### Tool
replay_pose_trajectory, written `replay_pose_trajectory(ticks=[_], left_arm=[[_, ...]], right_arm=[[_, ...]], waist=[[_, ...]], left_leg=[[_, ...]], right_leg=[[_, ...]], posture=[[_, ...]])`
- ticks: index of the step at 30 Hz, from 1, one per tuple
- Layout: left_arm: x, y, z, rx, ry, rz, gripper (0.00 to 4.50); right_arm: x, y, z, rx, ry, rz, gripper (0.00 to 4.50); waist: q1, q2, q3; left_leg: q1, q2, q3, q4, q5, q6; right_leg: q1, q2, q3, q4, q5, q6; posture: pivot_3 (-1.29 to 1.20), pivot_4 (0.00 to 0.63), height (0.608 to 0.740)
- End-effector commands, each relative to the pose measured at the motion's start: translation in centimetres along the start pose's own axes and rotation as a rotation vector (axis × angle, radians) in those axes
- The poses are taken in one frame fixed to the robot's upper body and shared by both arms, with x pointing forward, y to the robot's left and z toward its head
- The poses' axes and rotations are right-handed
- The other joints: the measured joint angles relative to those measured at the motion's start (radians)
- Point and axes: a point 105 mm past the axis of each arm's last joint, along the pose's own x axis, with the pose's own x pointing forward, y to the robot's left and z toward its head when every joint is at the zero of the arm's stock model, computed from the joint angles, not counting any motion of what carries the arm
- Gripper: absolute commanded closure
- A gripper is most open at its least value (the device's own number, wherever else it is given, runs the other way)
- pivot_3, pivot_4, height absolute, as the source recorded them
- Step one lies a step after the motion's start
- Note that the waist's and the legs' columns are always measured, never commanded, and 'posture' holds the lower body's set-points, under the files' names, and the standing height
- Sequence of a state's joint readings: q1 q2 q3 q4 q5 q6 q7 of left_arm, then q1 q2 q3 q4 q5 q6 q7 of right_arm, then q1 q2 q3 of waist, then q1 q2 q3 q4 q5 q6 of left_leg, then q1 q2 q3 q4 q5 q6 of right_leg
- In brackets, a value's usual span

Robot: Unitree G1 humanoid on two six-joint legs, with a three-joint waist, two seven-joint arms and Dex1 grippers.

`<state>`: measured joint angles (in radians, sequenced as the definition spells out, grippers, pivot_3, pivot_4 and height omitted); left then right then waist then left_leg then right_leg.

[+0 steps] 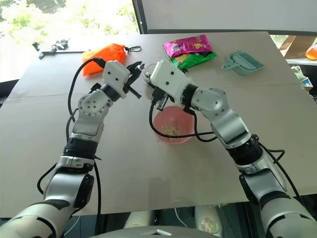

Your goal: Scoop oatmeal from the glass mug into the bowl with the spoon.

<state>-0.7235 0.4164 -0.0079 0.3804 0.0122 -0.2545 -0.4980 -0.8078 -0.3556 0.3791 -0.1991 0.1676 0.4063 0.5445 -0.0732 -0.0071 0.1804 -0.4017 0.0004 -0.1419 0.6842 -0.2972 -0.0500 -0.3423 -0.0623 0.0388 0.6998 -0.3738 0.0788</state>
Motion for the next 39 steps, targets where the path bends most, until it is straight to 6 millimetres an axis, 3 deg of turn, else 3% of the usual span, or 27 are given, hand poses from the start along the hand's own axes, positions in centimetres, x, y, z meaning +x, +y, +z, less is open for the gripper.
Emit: replay_pose_trajectory(ticks=[1,5,12,20,29,39], left_arm=[[0.3,1.1,2.4,0.024,-0.096,0.037,4.47],[0.3,0.9,2.4,0.031,-0.097,0.034,4.47],[0.4,0.2,2.1,0.036,-0.086,0.019,4.47],[0.2,-0.1,0.8,0.042,-0.030,0.020,4.47],[-0.1,-0.3,0.2,0.016,0.007,0.029,4.47],[-0.4,-0.9,-0.1,-0.014,0.028,0.034,4.47]], right_arm=[[-0.4,-0.3,0.7,0.064,-0.012,-0.001,4.50],[-0.5,-0.8,1.1,0.208,-0.011,-0.019,4.50],[-0.8,-3.4,2.3,0.527,-0.026,-0.101,4.50],[-1.4,-5.9,3.0,0.769,-0.043,-0.158,4.50],[-2.1,-7.9,2.2,0.991,-0.018,-0.221,4.50],[-2.7,-8.6,0.9,1.197,0.030,-0.252,4.50]], waist=[[0.000,0.000,0.000],[0.000,0.000,0.000],[0.000,0.000,0.000],[-0.007,0.000,0.000],[-0.026,0.000,0.000],[-0.026,0.001,0.000]], left_leg=[[0.000,0.000,0.000,0.000,0.000,0.000],[0.000,0.000,0.000,0.000,0.000,0.000],[0.000,0.000,-0.001,0.000,0.000,0.000],[0.000,0.000,0.000,0.000,0.000,0.000],[0.000,0.000,0.000,0.000,0.000,0.000],[0.000,0.000,0.001,0.000,0.000,0.000]], right_leg=[[0.000,0.000,0.000,0.000,0.000,0.000],[0.000,0.000,0.000,0.000,0.000,0.000],[-0.001,0.000,0.000,0.005,0.000,0.000],[-0.003,0.000,0.000,0.013,0.000,0.000],[-0.003,0.000,0.000,0.013,0.000,0.000],[-0.003,0.000,0.001,0.014,0.000,0.000]], posture=[[0.00,0.150,0.740],[0.00,0.150,0.740],[0.00,0.150,0.740],[0.00,0.150,0.740],[0.00,0.150,0.740],[0.00,0.150,0.740]])
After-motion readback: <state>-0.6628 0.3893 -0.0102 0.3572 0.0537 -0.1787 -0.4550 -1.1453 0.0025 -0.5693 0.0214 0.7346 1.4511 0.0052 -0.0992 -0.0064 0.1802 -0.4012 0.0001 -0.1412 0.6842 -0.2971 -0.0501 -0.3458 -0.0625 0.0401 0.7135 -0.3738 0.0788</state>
